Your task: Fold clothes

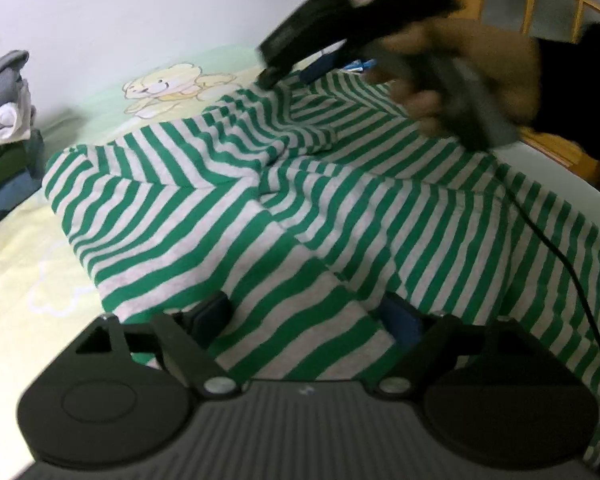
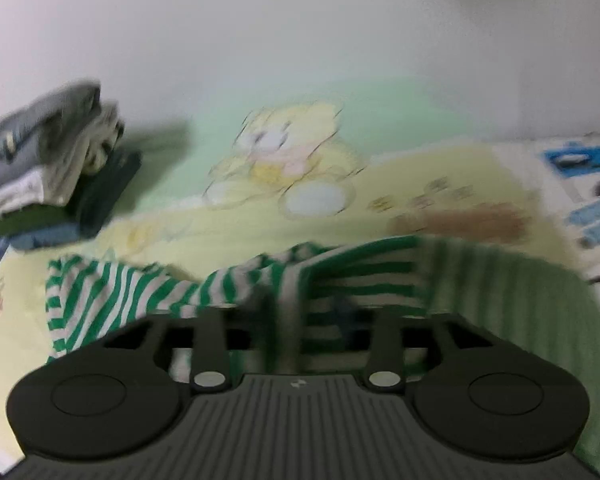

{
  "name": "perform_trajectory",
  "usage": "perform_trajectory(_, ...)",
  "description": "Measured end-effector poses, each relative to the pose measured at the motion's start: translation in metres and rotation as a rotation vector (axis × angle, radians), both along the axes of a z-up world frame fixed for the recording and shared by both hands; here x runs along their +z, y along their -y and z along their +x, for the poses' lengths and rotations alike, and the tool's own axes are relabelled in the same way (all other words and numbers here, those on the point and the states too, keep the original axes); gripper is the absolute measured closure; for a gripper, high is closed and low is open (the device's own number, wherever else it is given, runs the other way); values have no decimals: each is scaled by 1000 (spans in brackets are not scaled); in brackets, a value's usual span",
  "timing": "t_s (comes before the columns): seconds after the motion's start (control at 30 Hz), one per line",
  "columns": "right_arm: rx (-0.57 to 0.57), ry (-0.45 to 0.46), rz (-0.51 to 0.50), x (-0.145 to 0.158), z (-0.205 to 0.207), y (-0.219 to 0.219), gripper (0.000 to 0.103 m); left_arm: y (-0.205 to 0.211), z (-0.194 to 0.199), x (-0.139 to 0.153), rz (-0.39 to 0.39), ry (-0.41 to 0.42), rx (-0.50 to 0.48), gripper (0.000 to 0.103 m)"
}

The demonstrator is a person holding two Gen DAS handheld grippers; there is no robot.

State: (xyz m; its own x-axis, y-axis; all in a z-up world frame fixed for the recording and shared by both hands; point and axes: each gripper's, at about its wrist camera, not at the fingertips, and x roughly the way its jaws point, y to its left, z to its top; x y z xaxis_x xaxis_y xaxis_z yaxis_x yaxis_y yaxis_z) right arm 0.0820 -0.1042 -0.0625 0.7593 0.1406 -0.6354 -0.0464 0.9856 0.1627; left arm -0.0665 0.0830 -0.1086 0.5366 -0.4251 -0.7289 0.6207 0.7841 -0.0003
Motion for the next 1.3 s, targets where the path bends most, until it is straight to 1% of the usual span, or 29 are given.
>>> perform_trajectory(0.03,3,24,-19,5,-14,-2,53,1,1,0,0,0,-1,16)
perform_trajectory(0.07,29,30,-19,8,-26,-5,54,2,1,0,0,0,-3,15)
perform_trajectory(0.13,100,35,16,12,-46,-14,56,3,2,0,2,0,-7,15)
perform_trajectory(0.2,169,10,73,10,-58,-25,56,3,4,0,5,-5,-13,15)
perform_trajectory(0.23,184,-29,106,5,-57,-28,57,4,6,0,9,-7,-16,15)
perform_trajectory(0.27,183,-79,130,-3,-53,-29,61,5,7,0,13,-9,-18,16)
perform_trajectory(0.3,167,-107,131,-10,-49,-26,64,6,7,1,19,-12,-18,17)
perform_trajectory(0.37,122,-105,123,-20,-47,-14,66,7,7,4,31,-16,-13,22)
perform_trajectory(0.4,104,-102,128,-19,-47,-9,68,7,5,6,38,-16,-8,24)
perform_trajectory(0.43,86,-100,133,-18,-47,-3,70,8,2,9,41,-17,-4,28)
perform_trajectory(0.47,76,-96,143,-16,-48,2,73,8,-2,13,35,-15,-1,29)
perform_trajectory(0.5,86,-91,166,-13,-51,4,69,8,-6,16,28,-14,2,29)
perform_trajectory(0.57,105,-80,212,-5,-58,7,69,11,-13,17,24,-27,9,29)
perform_trajectory(0.6,122,-85,242,-3,-61,8,69,14,-15,16,25,-39,12,29)
perform_trajectory(0.63,151,-109,264,-6,-64,8,69,17,-17,14,26,-50,16,30)
perform_trajectory(0.67,166,-131,243,-11,-67,7,69,21,-20,12,31,-59,19,30)
perform_trajectory(0.7,177,-143,227,-14,-71,7,73,25,-22,10,49,-56,22,29)
perform_trajectory(0.73,181,-134,226,-16,-76,12,73,28,-24,11,56,-56,24,29)
perform_trajectory(0.8,165,-153,241,-18,-87,27,72,32,-26,13,70,-59,28,29)
perform_trajectory(0.83,154,-148,242,-16,-96,37,70,33,-27,15,75,-68,29,29)
perform_trajectory(0.93,137,-98,209,-9,-131,67,59,32,-19,30,104,-69,21,30)
perform_trajectory(0.97,133,-91,208,-10,-141,77,54,34,-15,37,120,-57,18,30)
perform_trajectory(1.03,124,-85,223,-15,-162,96,53,40,-4,54,163,-20,10,30)
perform_trajectory(1.1,99,-91,239,-21,-174,107,49,53,13,70,202,27,-8,30)
perform_trajectory(1.13,85,-94,247,-23,-180,114,49,62,23,76,213,48,-18,30)
perform_trajectory(1.2,57,-76,246,-22,-188,125,49,85,43,85,215,72,-39,29)
perform_trajectory(1.23,43,-60,240,-19,-190,131,49,94,49,88,204,70,-42,28)
perform_trajectory(1.27,24,-44,237,-17,-192,138,48,103,56,90,194,66,-44,24)
perform_trajectory(1.3,-5,-28,243,-13,-191,148,44,114,61,90,183,57,-39,21)
